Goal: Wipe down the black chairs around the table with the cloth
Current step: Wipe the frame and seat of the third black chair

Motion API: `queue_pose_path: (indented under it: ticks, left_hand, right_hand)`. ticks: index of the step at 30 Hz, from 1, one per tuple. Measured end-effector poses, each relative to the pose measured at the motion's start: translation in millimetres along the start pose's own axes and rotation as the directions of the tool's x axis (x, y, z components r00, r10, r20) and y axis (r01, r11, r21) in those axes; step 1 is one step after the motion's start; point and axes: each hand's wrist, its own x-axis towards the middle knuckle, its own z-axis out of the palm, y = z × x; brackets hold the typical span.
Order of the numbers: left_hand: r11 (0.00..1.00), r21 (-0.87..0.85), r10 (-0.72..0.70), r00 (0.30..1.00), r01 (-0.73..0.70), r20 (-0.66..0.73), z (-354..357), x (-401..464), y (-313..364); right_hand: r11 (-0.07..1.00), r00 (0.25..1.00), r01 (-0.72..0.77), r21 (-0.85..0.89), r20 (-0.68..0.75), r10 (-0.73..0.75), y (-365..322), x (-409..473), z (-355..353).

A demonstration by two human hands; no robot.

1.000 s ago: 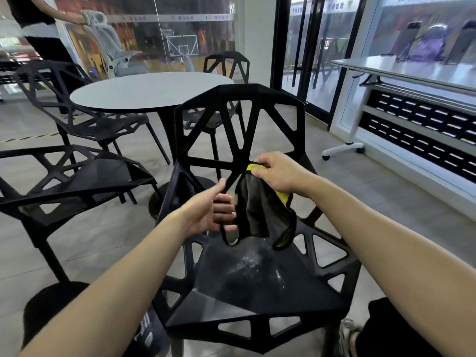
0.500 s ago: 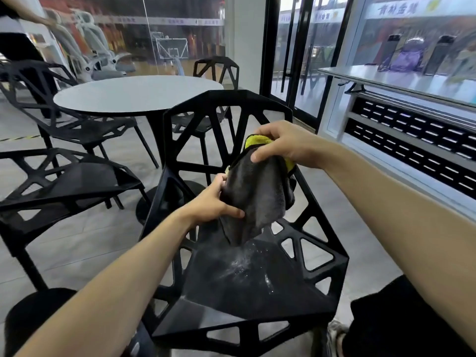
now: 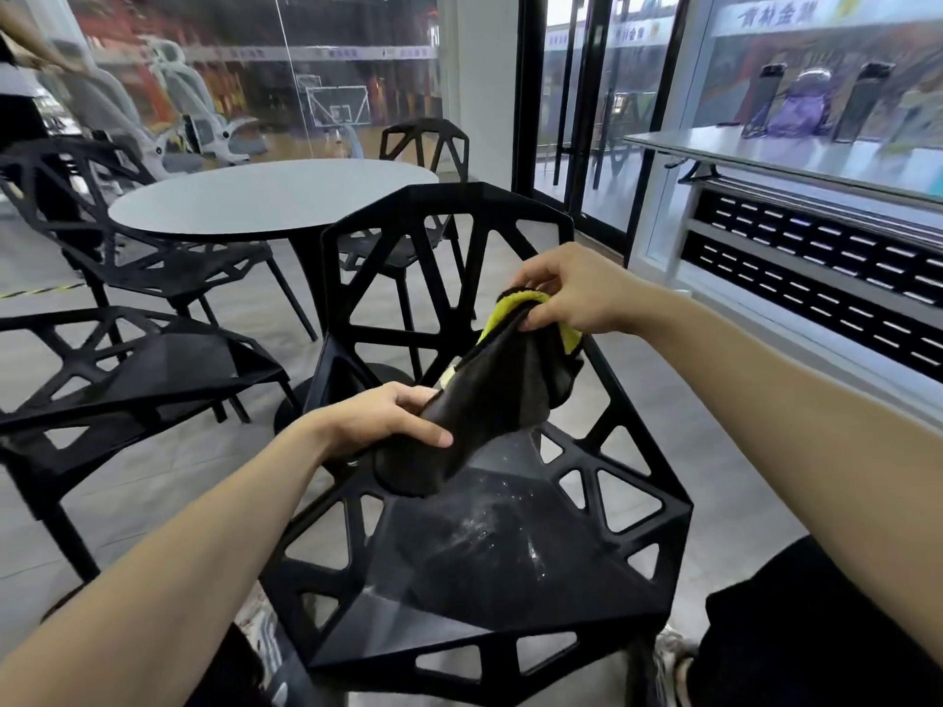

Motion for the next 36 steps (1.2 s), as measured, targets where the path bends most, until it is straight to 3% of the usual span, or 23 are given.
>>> queue_pose_path:
  ticks: [4,11,16,18,20,22,24,32,36]
  left_hand:
    - [0.987,0.013,0.161,0.986,-0.161,-0.043,20,16,-2]
    - [0.972,-0.038,0.22,0.951,-0.234,-0.217,48,27,-1]
    - [0.947,0.202,0.302,0.909,-0.251,-0.286,52,30,0]
    - [0.912,0.34,0.354,0.859,-0.23,-0.37,58,34,-3]
    - [0.804,0.558,0.507,0.727,-0.206,-0.462,60,39,-8]
    - [0.687,0.695,0.642,0.623,-0.211,-0.446,60,42,-11]
    - [0.684,0.683,0.64,0.659,-0.254,-0.395,60,47,-11]
    - [0.911,0.312,0.375,0.856,-0.269,-0.356,58,38,-20]
    - [0.841,0.525,0.369,0.846,-0.129,-0.384,35,23,-19]
  right_hand:
    - [0.999,0.998,0.051,-0.02,0.04,-0.05,-19,4,-1]
    - [0.994,0.998,0.056,-0.096,-0.006,-0.057,-18,3,-10]
    - [0.994,1.0,0.024,-0.11,-0.007,-0.025,-6,1,-7]
    - [0.992,0.999,0.029,-0.119,-0.011,-0.03,-4,2,-4]
    - [0.991,1.0,0.026,-0.128,-0.011,-0.028,-3,4,-2]
    - [0.988,0.999,0.038,-0.15,-0.017,-0.041,0,6,-1]
    - [0.983,0.998,0.06,-0.171,-0.017,-0.064,2,7,-1]
    - [0.938,0.995,0.043,-0.344,-0.066,-0.07,13,-5,-2]
    - [0.881,0.998,-0.005,-0.473,-0.057,-0.025,34,-10,-4]
